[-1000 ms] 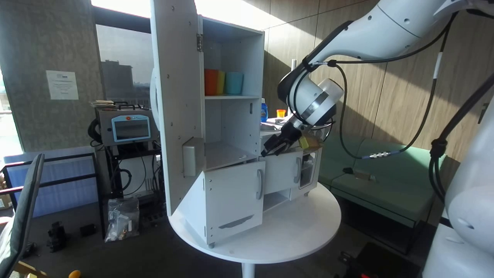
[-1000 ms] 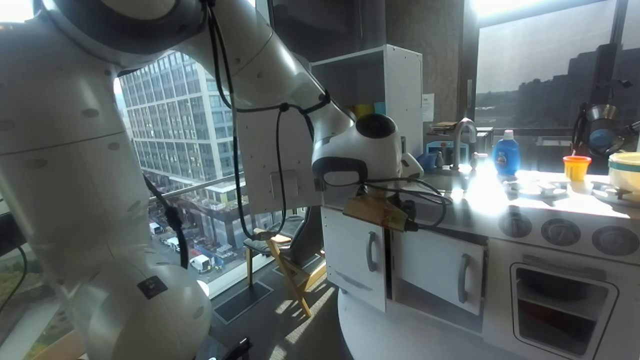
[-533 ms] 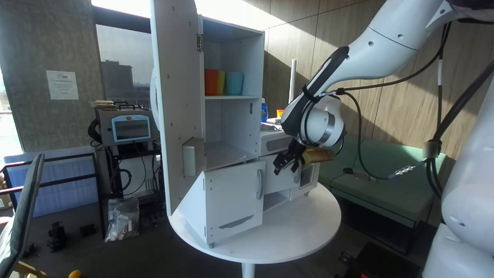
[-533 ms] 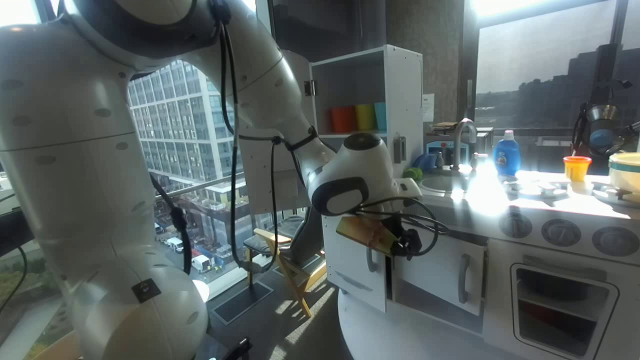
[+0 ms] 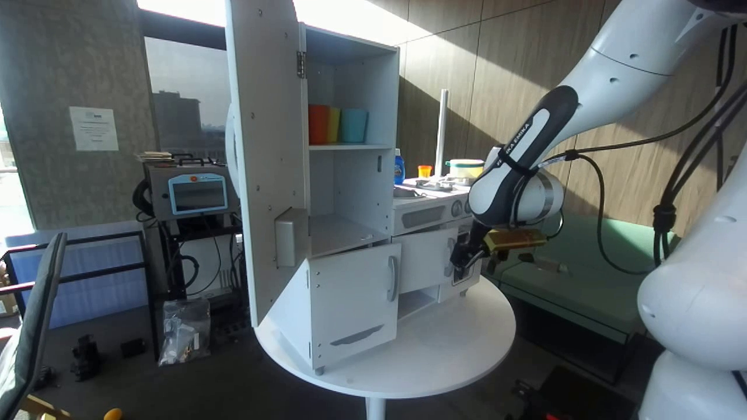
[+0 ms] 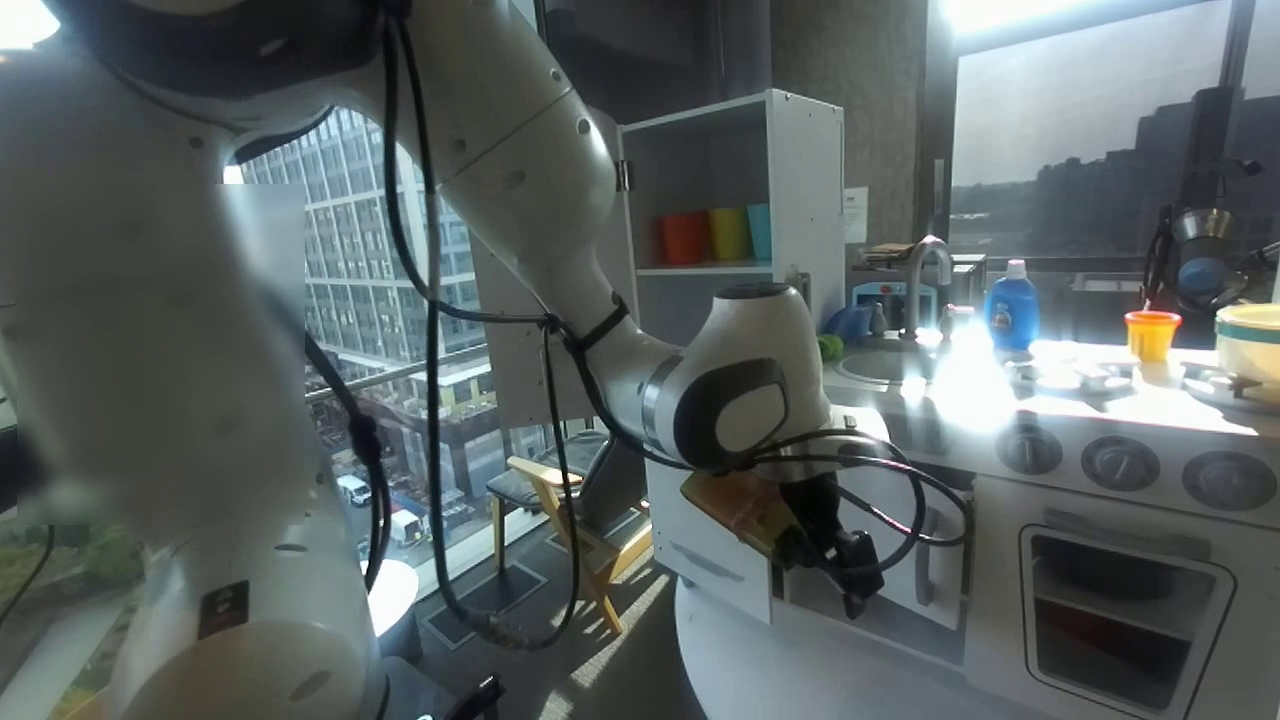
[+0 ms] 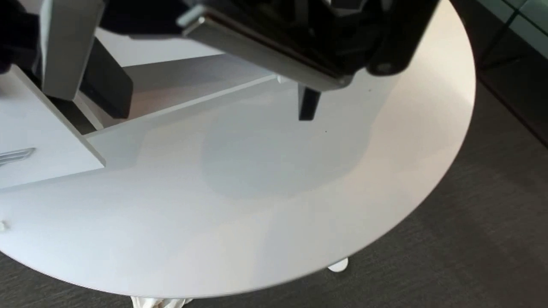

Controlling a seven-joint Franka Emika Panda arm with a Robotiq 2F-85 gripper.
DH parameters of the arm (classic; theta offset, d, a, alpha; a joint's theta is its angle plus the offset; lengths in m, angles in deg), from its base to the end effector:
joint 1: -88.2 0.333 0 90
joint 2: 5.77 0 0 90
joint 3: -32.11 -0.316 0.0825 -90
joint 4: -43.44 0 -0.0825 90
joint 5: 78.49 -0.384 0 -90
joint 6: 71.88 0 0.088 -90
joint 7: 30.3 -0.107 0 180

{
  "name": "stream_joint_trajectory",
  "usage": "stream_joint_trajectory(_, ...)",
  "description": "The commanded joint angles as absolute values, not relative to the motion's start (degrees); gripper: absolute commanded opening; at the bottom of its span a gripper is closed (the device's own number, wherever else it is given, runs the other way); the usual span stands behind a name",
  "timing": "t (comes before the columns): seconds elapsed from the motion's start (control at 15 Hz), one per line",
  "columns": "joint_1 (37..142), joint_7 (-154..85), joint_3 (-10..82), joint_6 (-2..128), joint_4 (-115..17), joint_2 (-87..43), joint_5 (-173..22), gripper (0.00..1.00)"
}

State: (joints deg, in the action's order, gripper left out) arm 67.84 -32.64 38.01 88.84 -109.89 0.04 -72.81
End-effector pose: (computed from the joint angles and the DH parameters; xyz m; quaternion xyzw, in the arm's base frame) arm 0.3932 -0.1880 0.2917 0.9725 -0.2022 0.1089 0.0398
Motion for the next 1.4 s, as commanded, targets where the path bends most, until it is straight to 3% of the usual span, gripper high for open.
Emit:
stream_joint_trajectory(0.0, 69.3, -43.43, 35.5, 73.24, -111.68, 9.76, -66.41, 1.0)
stream_joint_trajectory(0.07, 68.35, -39.53, 37.94, 79.38, -109.74, 4.53, -67.49, 1.0)
stream_joint_trajectory(0.27, 70.56, -42.22, 36.76, 73.4, -110.86, 8.63, -67.23, 1.0)
stream_joint_trajectory(0.8, 74.09, -46.74, 35.21, 74.52, -117.34, 11.51, -71.82, 1.0)
stream_joint_trajectory(1.33, 81.56, -60.15, 29.51, 70.65, -113.31, 12.94, -82.54, 1.0)
